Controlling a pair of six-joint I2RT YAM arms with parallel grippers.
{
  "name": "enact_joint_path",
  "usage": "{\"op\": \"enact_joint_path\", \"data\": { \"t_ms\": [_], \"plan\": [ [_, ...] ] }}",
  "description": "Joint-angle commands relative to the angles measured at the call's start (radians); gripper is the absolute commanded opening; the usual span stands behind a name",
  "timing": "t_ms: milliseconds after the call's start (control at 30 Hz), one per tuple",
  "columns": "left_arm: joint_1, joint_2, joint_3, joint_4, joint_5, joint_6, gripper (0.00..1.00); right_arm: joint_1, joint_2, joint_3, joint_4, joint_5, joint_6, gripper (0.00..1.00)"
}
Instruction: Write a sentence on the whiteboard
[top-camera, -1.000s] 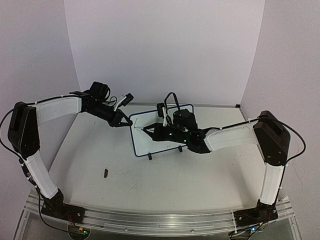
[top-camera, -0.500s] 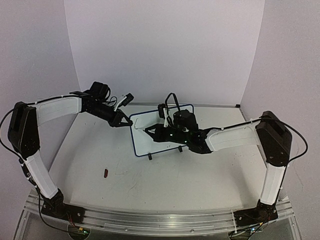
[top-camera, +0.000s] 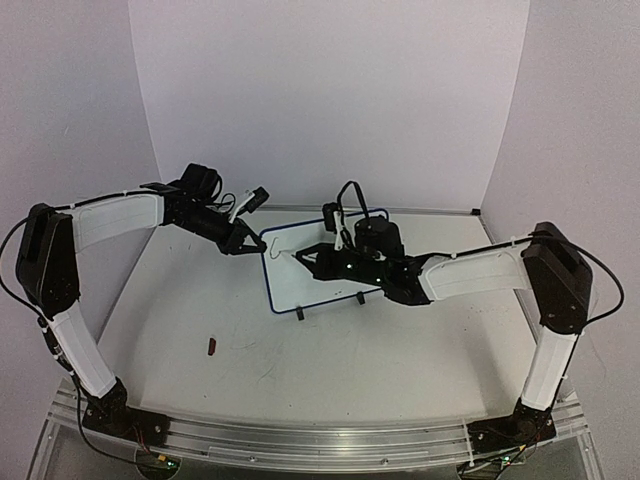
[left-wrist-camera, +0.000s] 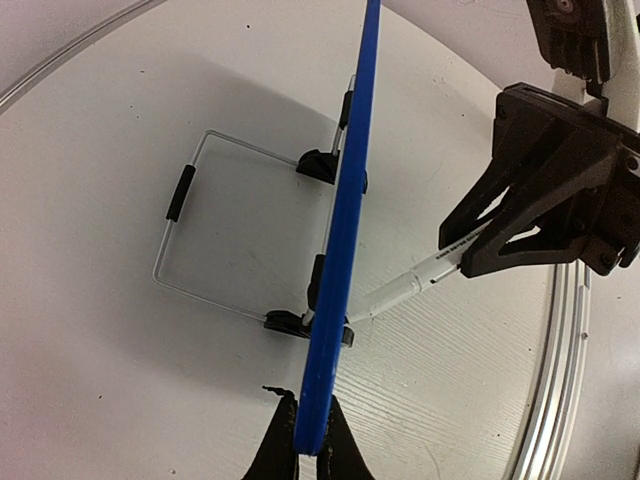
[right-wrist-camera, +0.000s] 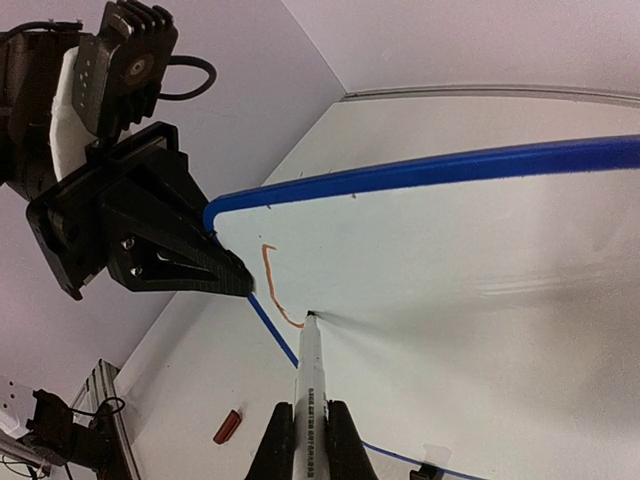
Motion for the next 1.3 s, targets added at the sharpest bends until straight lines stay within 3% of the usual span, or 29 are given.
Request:
{"op": "enact_joint_path", "data": {
  "t_ms": [0,767,1267],
  "plan": [
    [-0.008,0.026,0.006,-0.029,-0.061,0.023,0.00,-0.007,-0.040,0.007,0.042,-0.048,-0.014,0.00],
    [-0.014,0.036,0.009,-0.034,-0.074,0.025,0.00,-0.006,0.036,0.067,0.006,-0.005,0.009,0.00],
    [-0.016,0.037,0.010,-0.036,-0.079,0.026,0.00,-0.006,-0.046,-0.040,0.082,0.154,0.037,0.00]
  ]
}}
